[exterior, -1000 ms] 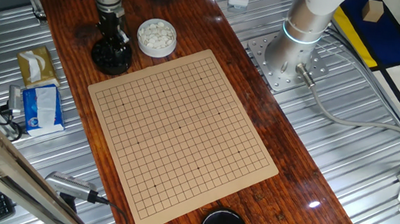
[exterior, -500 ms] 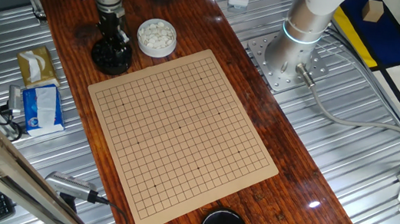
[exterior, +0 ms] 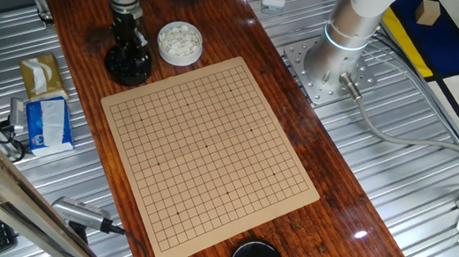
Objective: Play the first move as black on the 3-4 point in the upper right corner of the Go board
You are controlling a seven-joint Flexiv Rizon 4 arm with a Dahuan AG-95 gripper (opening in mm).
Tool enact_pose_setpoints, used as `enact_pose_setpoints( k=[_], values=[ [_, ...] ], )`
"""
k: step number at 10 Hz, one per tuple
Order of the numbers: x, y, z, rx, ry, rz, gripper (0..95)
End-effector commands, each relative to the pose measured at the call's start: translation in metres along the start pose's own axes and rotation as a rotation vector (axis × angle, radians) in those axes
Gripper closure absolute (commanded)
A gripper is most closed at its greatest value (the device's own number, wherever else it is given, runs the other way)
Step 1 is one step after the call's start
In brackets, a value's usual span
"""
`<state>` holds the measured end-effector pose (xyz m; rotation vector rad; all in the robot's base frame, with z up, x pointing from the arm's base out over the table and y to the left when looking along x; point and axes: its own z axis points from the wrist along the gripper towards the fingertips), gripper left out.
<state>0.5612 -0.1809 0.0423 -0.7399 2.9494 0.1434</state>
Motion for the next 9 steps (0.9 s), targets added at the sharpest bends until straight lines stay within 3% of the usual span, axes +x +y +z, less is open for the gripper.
enact_pose_setpoints(
  k=[1, 7, 8, 9],
  values=[
    [0.0004, -0.0003, -0.0027, 0.012, 0.008, -0.007, 76.0],
    [0.0000, -0.0039, -0.0070, 0.031, 0.000, -0.015, 76.0],
    [-0.0001, -0.0054, -0.0076, 0.041, 0.001, -0.013, 76.0],
    [-0.0009, -0.0075, -0.0084, 0.074, 0.014, -0.013, 76.0]
  ],
)
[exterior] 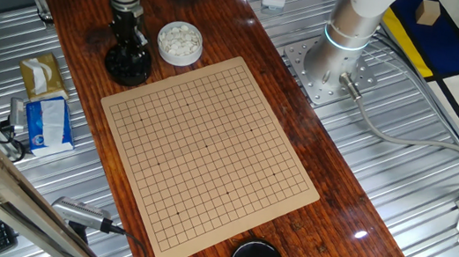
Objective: Play the first move as black on the 3-4 point in the upper right corner of the Go board
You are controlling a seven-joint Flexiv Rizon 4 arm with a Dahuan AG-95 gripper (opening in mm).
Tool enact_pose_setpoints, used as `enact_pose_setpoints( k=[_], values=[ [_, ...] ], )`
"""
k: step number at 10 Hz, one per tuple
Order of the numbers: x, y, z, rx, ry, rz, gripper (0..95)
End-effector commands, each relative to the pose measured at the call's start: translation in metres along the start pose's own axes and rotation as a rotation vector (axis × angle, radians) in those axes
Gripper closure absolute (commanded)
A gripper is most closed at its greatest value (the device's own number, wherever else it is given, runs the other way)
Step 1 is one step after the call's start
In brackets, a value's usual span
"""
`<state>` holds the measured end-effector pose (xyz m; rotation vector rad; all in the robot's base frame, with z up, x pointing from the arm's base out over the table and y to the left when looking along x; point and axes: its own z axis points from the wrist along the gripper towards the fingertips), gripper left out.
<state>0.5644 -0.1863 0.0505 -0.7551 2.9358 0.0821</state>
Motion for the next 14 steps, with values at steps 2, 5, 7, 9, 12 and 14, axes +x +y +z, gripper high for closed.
enact_pose_setpoints(
  k=[2, 5, 7, 9, 12, 14],
  values=[
    [-0.001, -0.003, 0.000, 0.068, 0.029, 0.009, 76.0],
    [0.000, -0.008, 0.003, 0.088, 0.031, 0.003, 76.0],
    [0.001, -0.013, 0.004, 0.090, 0.023, -0.007, 76.0],
    [0.000, -0.014, 0.003, 0.090, 0.014, -0.005, 76.0],
    [0.000, -0.014, 0.001, 0.093, 0.012, -0.008, 57.0],
    [-0.002, -0.016, -0.001, 0.095, 0.012, -0.012, 57.0]
  ],
)
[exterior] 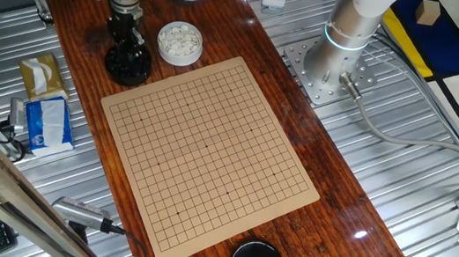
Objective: Play the first move as black on the 3-4 point in the upper right corner of the Go board
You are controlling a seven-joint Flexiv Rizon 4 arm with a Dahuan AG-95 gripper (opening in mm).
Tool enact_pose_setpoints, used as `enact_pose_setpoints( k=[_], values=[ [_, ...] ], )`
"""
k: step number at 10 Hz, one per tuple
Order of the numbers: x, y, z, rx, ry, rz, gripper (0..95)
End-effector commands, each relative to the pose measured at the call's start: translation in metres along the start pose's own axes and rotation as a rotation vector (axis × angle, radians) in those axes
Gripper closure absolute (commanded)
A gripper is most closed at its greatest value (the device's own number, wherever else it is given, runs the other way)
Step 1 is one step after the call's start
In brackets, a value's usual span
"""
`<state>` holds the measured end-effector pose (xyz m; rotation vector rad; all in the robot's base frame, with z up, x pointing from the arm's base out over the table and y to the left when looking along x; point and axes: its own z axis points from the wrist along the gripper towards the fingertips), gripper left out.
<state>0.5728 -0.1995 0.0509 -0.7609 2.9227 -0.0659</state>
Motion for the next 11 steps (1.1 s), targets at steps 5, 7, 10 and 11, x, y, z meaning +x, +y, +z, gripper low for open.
enact_pose_setpoints(
  k=[5, 7, 10, 11],
  values=[
    [-0.0041, -0.0029, 0.0022, 0.001, -0.002, -0.001, 76.0],
    [-0.0040, -0.0038, 0.0023, 0.001, -0.006, -0.002, 76.0],
    [-0.0040, -0.0039, 0.0030, 0.003, -0.013, -0.001, 57.0],
    [-0.0040, -0.0036, 0.0038, 0.000, -0.015, 0.002, 57.0]
  ],
)
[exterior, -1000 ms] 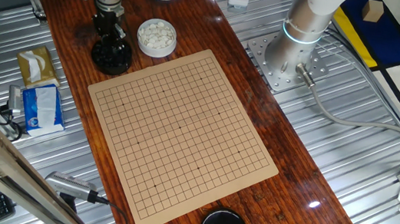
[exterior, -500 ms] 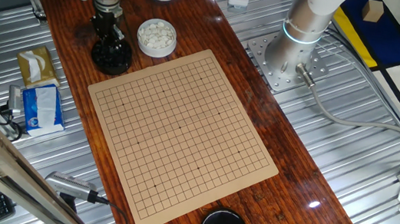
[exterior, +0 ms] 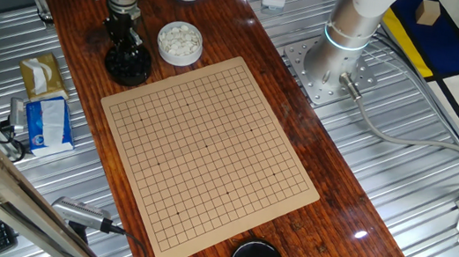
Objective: Play the first move as black on the 3-4 point in the upper right corner of the Go board
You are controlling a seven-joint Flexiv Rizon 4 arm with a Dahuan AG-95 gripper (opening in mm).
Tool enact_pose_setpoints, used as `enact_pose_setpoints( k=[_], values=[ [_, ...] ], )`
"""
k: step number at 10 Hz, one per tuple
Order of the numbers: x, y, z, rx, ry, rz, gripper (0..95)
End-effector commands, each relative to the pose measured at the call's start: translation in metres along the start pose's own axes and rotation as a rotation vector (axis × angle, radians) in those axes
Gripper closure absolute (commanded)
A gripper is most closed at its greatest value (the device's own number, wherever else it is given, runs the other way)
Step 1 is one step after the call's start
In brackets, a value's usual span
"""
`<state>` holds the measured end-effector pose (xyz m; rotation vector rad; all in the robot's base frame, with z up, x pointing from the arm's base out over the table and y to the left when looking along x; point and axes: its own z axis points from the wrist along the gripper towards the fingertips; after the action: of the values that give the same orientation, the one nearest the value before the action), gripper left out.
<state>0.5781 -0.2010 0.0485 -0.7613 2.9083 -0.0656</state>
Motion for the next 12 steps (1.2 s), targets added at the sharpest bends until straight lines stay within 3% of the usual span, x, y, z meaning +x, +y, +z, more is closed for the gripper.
enact_pose_setpoints(
  k=[1, 8, 9, 12],
  values=[
    [-0.0005, 0.0003, 0.0012, -0.008, -0.005, 0.008, 57.0],
    [-0.0003, -0.0028, 0.0014, -0.003, -0.003, -0.005, 57.0],
    [-0.0001, -0.0035, 0.0014, -0.002, -0.004, -0.005, 76.0],
    [-0.0002, -0.0026, 0.0064, 0.002, -0.015, -0.003, 76.0]
  ],
)
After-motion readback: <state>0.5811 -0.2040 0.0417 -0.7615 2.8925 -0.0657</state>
